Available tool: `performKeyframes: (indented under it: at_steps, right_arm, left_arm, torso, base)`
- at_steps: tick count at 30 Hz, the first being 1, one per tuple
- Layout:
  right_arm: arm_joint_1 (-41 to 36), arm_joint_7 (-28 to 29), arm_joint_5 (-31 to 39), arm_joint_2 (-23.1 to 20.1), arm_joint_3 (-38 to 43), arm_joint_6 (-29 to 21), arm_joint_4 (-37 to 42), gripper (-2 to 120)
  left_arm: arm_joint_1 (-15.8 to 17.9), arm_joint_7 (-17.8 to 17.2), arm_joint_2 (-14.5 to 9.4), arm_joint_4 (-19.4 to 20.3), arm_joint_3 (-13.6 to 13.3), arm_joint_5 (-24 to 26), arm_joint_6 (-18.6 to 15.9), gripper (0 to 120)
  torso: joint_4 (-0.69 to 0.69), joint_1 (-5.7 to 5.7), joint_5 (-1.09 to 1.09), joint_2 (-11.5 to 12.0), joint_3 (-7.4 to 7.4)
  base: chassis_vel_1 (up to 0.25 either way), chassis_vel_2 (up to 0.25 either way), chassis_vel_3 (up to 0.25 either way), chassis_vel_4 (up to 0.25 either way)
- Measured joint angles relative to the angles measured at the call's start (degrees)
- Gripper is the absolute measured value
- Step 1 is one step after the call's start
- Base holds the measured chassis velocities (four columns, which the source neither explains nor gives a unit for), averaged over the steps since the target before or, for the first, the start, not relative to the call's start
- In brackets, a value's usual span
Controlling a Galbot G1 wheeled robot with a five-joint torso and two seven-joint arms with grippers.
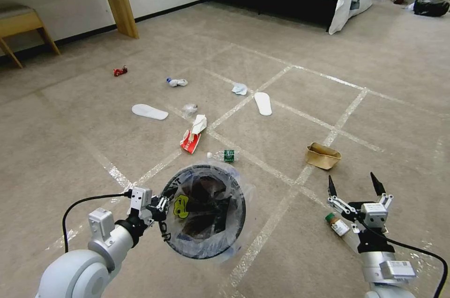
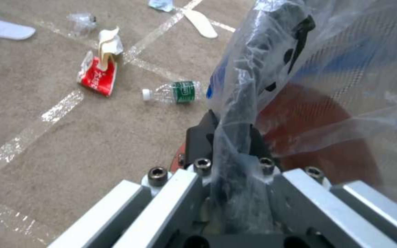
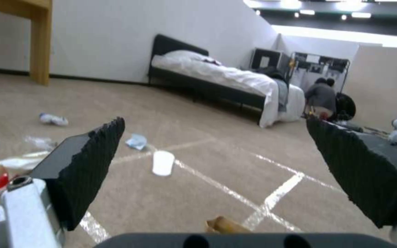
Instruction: Pick up the trash bin and place the garbage on the floor into it.
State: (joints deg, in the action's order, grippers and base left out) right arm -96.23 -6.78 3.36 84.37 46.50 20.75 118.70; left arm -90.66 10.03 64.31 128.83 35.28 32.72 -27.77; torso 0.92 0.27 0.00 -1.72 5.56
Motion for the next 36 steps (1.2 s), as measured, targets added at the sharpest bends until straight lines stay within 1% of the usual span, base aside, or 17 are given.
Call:
performKeyframes:
  at_steps: [8, 14, 15, 17, 22, 25, 30, 36]
  right_arm:
    - [-0.03, -0.68, 0.3, 0.02, 0.54, 0.4, 0.09, 100]
    - [-0.41, -0.5, -0.1, -0.21, 0.24, 0.06, 0.28, 100]
    - [-0.78, -0.27, -0.42, -0.16, 0.22, 0.08, 0.38, 100]
    - [-1.15, -0.06, -0.61, -0.01, 0.35, 0.36, 0.52, 100]
    - [-1.86, 0.08, -0.72, 0.13, 0.99, 1.34, 0.64, 100]
    - [-2.15, 0.09, -0.76, 0.26, 1.11, 1.69, 0.77, 100]
    - [-2.29, 0.09, -0.87, 0.4, 1.0, 1.68, 1.19, 100]
    - [-2.51, 0.34, -0.78, -0.7, 1.27, 1.01, 1.21, 100]
  left_arm:
    - [-0.23, 0.06, 0.01, -0.08, -0.05, -0.37, 0.16, 1]
    - [-0.24, 0.37, 0.68, -0.08, -0.08, -0.86, 0.56, 1]
    - [-0.09, 0.38, 0.8, -0.09, -0.28, -0.87, 0.57, 1]
    - [0.08, 0.41, 0.76, -0.2, -0.37, -0.87, 0.64, 1]
    - [0.1, 0.45, 0.51, -0.43, -0.38, -0.86, 0.84, 1]
    - [-0.11, 0.54, 0.46, -0.39, -0.37, -0.85, 0.96, 1]
    - [-0.59, 0.55, 0.46, 0.04, -0.26, -1.01, 0.96, 1]
    - [-0.98, 0.5, 0.05, 0.26, 0.27, -1.09, 1.0, 1]
  torso:
    - [0.0, 0.0, 0.0, -0.01, -0.01]
    - [-0.01, 0.0, 0.02, -0.01, 0.0]
    - [0.0, 0.01, -0.03, -0.01, 0.01]
    - [-0.01, 0.03, 0.01, 0.0, 0.03]
    - [0.0, 0.04, 0.0, 0.0, 0.04]
    - [0.01, 0.04, 0.01, 0.0, 0.02]
    - [0.0, 0.0, 0.0, -0.01, -0.01]
    - [0.0, 0.0, 0.0, -0.01, 0.0]
  base:
    - [-0.018, 0.055, 0.028, -0.046]
    - [-0.12, 0.179, 0.125, -0.212]
    - [-0.181, 0.243, 0.198, -0.25]
    - [-0.202, 0.241, 0.195, -0.239]
    - [-0.139, 0.185, 0.149, -0.149]
    - [-0.071, -0.005, 0.038, -0.026]
    - [0.03, -0.033, -0.005, 0.033]
    - [0.005, -0.004, -0.004, 0.01]
